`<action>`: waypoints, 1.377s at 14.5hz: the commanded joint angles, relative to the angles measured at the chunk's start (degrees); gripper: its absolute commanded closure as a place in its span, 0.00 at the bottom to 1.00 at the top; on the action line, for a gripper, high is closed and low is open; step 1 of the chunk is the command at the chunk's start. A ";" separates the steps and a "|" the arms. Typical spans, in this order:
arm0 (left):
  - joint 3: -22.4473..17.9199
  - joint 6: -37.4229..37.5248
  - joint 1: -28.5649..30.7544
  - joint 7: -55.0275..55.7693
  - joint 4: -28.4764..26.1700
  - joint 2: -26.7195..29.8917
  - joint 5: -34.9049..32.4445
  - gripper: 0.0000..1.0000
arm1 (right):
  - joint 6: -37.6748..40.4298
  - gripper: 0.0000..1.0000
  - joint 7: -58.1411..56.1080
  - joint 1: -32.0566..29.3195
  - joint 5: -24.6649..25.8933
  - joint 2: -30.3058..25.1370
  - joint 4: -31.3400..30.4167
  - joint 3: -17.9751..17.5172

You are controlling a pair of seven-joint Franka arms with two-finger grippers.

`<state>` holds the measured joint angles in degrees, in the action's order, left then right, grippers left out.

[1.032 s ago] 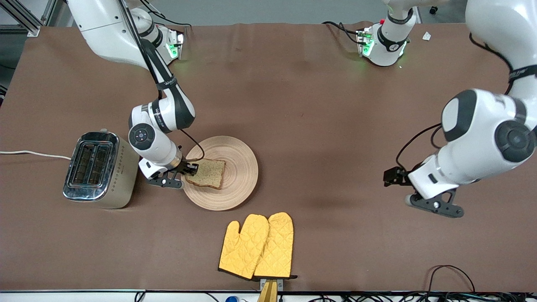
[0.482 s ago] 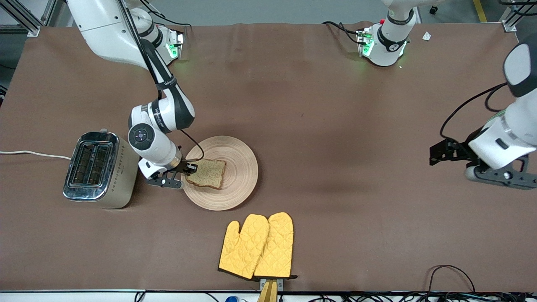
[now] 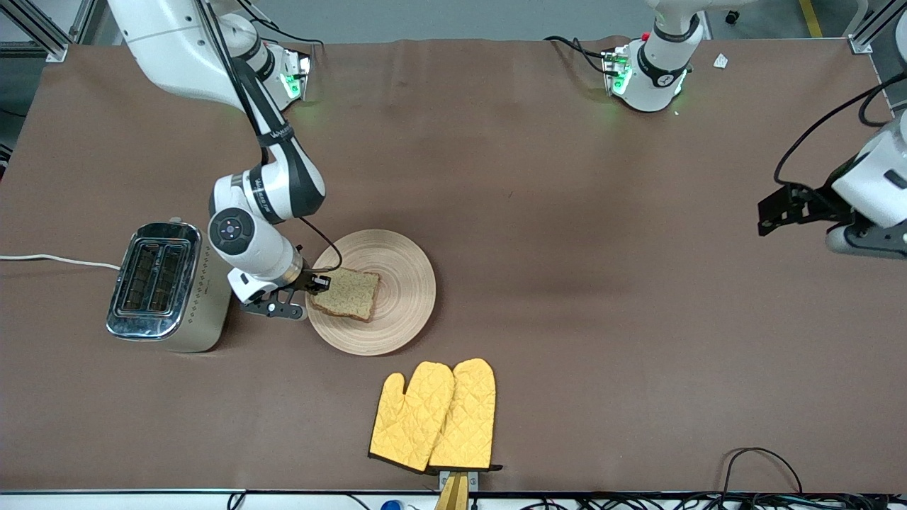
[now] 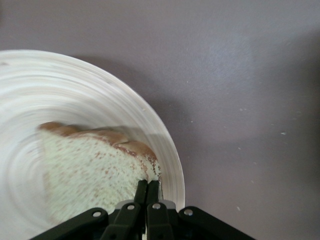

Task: Move plate and put bread in toaster
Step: 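Hold the bread with the right gripper while the left gripper withdraws, then lift the bread with the right gripper and carry it over the toaster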

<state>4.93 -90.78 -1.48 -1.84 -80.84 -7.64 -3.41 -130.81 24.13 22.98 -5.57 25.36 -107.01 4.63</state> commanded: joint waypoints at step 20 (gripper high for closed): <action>-5.63 2.62 -5.64 9.48 -5.29 6.59 3.94 0.00 | 49.16 1.00 -1.37 -0.83 42.03 -5.85 22.72 0.46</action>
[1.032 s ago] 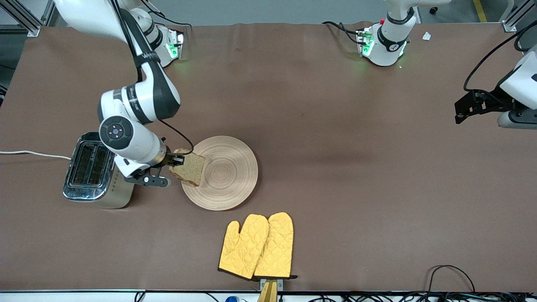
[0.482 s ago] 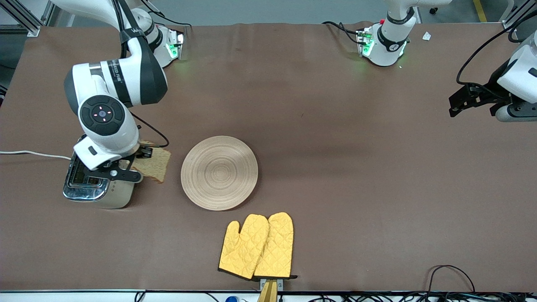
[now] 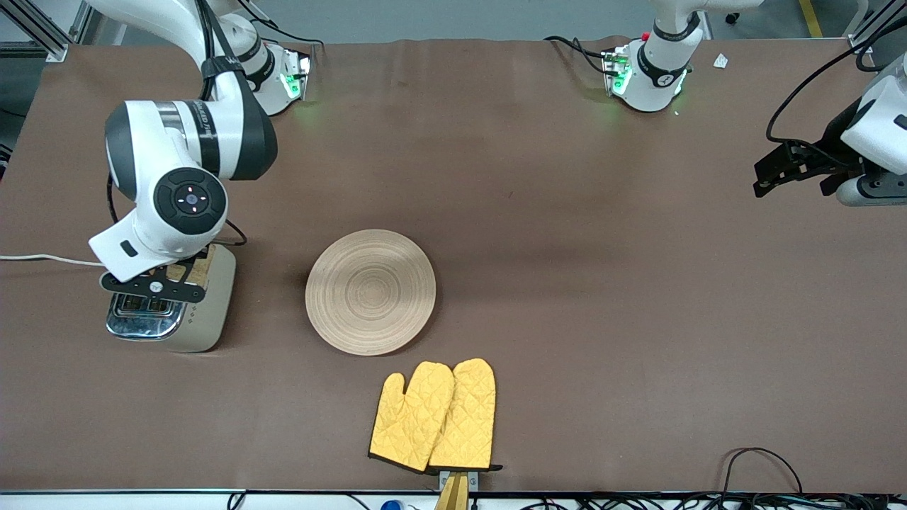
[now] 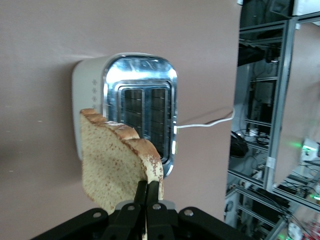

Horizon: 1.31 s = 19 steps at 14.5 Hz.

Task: Move plate and put bread in toaster
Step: 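Lift the bread with the right gripper and carry it over the toaster, then lower the bread into the toaster slot with the right gripper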

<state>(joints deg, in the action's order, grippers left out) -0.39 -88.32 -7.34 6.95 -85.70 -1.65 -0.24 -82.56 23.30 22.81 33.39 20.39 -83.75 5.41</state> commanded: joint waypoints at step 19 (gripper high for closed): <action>-0.49 0.69 0.31 0.61 2.99 -1.43 0.15 0.00 | -4.01 1.00 -0.36 -5.76 11.43 5.18 -1.95 -0.22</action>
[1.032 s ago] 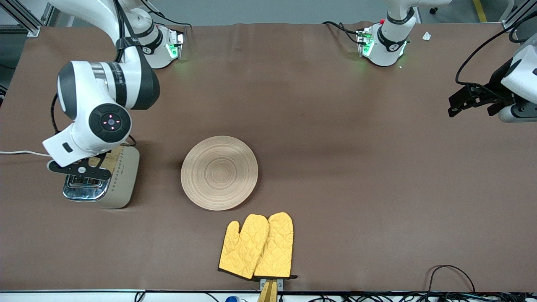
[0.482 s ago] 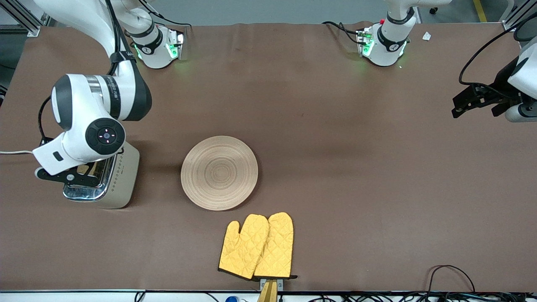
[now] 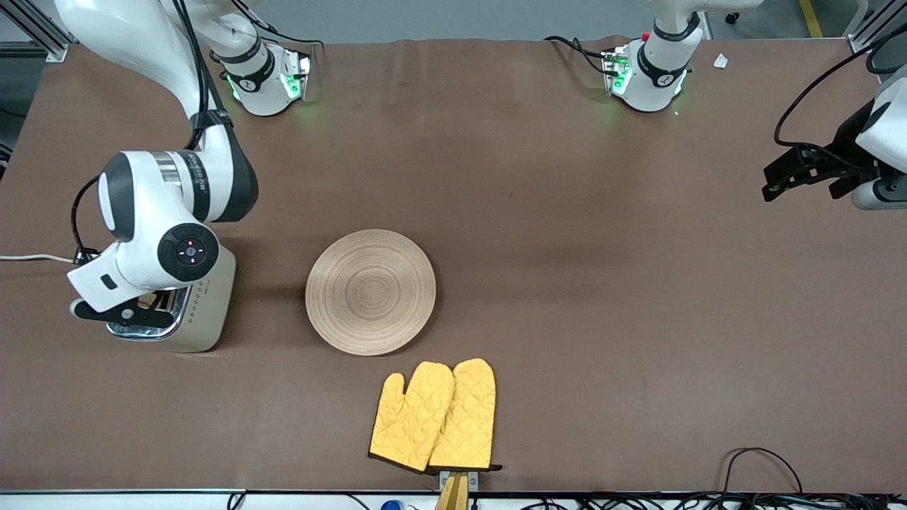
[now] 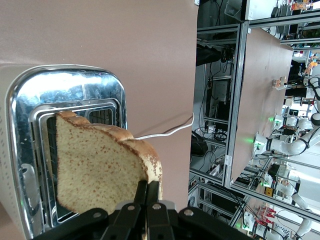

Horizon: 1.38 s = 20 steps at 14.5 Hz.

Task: Move plate and put bread in toaster
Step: 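Lower the bread into the toaster slot with the right gripper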

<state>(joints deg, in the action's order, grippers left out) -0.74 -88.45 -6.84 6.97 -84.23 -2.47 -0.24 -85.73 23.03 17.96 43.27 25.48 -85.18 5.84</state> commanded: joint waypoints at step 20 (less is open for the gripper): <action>-0.23 0.83 0.07 -0.03 1.43 -0.61 0.24 0.00 | 4.96 1.00 -4.92 2.52 -1.09 -0.34 -3.15 -1.01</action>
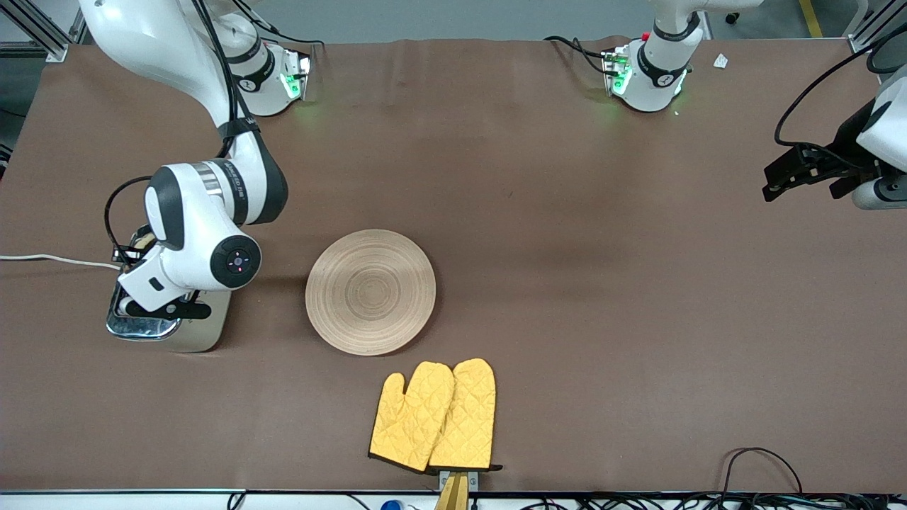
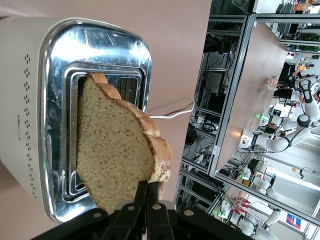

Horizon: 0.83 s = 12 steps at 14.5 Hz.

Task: Move plate and put bread in toaster
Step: 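Lower the bread into the toaster slot with the right gripper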

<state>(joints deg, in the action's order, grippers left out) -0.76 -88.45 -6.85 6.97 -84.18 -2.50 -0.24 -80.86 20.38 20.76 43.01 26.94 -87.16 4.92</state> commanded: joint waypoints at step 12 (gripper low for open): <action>-0.30 0.82 0.08 0.06 1.39 -0.76 0.24 0.00 | -2.80 1.00 -5.79 -1.94 0.06 -2.86 -1.09 0.09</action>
<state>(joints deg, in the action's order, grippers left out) -0.87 -88.45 -6.83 6.97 -84.18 -2.60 -0.24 -81.65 15.36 19.92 43.01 25.44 -86.98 5.29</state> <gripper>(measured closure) 0.000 0.978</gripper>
